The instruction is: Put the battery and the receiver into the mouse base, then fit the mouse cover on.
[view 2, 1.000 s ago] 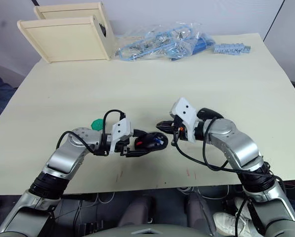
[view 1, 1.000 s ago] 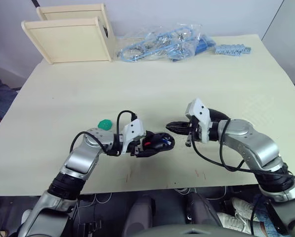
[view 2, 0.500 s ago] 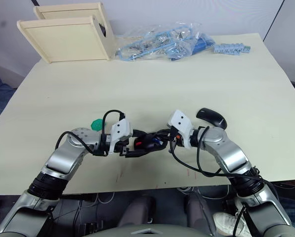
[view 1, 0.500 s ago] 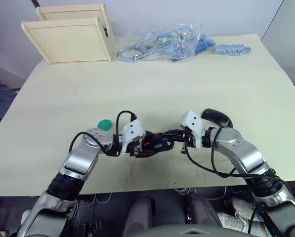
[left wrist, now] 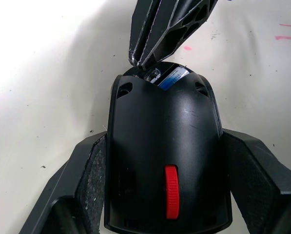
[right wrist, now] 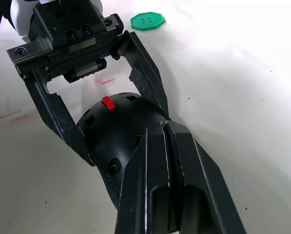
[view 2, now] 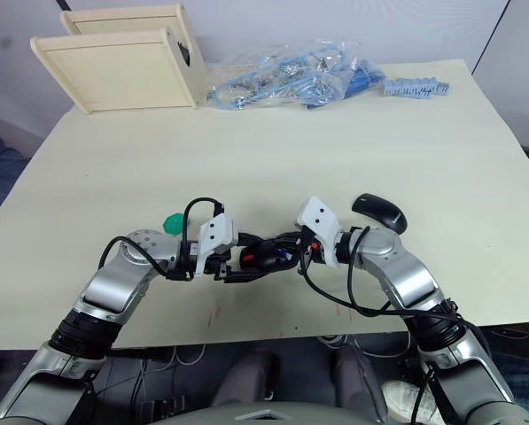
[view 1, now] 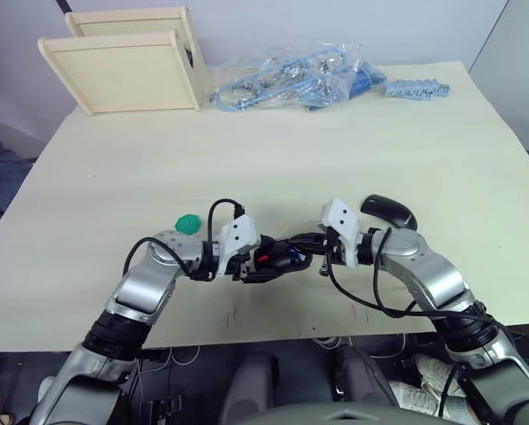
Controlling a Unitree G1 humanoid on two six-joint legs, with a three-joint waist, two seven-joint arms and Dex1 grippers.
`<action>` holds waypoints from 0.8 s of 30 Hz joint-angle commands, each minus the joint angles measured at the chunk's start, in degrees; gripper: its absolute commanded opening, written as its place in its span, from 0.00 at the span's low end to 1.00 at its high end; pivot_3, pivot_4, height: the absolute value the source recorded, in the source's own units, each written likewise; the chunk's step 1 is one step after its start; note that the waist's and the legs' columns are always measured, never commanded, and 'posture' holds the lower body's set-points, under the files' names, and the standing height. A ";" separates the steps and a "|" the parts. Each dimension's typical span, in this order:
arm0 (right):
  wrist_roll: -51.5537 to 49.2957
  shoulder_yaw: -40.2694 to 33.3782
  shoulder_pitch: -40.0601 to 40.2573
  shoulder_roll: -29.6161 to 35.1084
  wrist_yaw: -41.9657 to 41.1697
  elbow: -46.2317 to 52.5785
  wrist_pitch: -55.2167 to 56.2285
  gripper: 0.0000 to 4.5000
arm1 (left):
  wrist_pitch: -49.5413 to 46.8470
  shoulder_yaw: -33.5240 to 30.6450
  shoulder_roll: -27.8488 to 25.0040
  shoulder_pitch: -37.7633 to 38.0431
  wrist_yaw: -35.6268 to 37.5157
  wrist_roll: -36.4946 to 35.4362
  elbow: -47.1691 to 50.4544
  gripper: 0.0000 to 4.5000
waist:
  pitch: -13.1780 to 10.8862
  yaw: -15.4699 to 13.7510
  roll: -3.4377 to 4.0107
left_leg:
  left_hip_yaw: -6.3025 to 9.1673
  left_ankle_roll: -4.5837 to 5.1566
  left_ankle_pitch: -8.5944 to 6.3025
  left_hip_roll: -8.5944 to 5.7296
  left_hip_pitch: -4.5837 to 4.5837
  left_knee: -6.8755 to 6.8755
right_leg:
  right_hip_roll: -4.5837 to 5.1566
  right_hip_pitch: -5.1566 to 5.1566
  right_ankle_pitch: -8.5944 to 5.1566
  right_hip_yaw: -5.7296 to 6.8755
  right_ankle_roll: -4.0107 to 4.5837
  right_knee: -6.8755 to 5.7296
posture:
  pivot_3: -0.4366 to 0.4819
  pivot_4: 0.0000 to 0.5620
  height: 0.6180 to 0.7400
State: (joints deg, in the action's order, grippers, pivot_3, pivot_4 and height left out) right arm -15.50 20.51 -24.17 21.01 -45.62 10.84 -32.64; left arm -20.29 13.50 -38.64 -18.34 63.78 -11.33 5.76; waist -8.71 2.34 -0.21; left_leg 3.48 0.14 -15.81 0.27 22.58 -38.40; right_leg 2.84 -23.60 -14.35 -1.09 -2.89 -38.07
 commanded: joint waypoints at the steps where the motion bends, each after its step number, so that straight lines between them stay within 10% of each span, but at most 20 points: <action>1: 0.40 -0.24 -0.81 -0.44 0.13 0.46 0.51 0.01 | -0.35 0.53 -1.13 1.19 0.43 0.73 -0.23 0.66 | 0.00 0.00 0.00 | 0.00 0.00 0.00 0.00 0.00 0.00 | 0.00 0.00 0.00 0.00 0.00 0.00 | 0.48 0.27 1.00; 24: 3.26 2.41 3.26 -1.02 -1.68 -4.20 3.00 0.01 | 0.10 0.50 -1.30 1.77 0.16 0.66 -0.35 0.66 | 0.03 0.07 -0.01 | -0.08 0.00 -0.01 0.04 -0.43 0.08 | -0.07 0.23 -0.01 -0.26 0.01 -0.02 | 0.48 0.27 1.00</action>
State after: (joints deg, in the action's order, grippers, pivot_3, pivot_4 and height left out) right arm -12.89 21.15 -22.59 19.88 -46.74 6.41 -29.53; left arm -19.60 13.47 -38.96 -17.73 63.46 -11.34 5.64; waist -8.68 2.41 -0.22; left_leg 3.41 0.15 -15.82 0.32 22.10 -38.31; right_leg 2.76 -23.34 -14.36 -1.38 -2.88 -38.09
